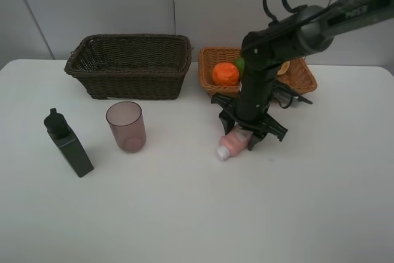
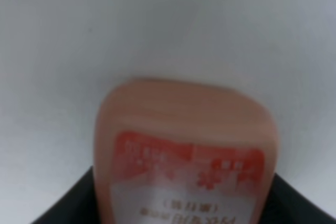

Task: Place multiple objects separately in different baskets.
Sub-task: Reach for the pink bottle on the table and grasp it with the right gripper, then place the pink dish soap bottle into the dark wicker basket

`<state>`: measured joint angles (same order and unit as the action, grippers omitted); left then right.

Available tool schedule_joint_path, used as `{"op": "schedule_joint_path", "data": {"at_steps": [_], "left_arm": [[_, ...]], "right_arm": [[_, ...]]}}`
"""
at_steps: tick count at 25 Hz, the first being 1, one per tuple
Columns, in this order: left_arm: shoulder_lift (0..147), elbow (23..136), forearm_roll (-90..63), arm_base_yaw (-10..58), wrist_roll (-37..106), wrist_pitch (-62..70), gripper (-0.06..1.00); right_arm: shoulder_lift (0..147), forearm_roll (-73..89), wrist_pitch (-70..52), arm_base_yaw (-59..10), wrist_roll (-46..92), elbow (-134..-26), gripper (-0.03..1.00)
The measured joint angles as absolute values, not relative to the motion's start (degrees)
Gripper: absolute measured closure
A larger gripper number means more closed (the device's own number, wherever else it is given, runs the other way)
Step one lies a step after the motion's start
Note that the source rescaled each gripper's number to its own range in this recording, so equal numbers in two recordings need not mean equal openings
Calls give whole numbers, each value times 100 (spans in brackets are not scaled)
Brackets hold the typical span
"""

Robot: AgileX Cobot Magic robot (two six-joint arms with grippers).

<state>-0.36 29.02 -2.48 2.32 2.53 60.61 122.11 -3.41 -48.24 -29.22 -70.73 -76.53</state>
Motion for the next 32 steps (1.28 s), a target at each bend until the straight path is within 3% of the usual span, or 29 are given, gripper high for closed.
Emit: {"op": "schedule_joint_path", "data": {"at_steps": [19, 26, 32], "left_arm": [[-36, 2902, -248, 232, 253, 6061, -5], [-36, 2902, -248, 232, 253, 6061, -5], [-36, 2902, -248, 232, 253, 6061, -5]], "right_arm": [[12206, -297, -4835, -2926, -6596, -7653, 96], [11756, -153, -5032, -3114, -4054, -8069, 96], [11539, -146, -6077, -3428, -1699, -9229, 96]]}}
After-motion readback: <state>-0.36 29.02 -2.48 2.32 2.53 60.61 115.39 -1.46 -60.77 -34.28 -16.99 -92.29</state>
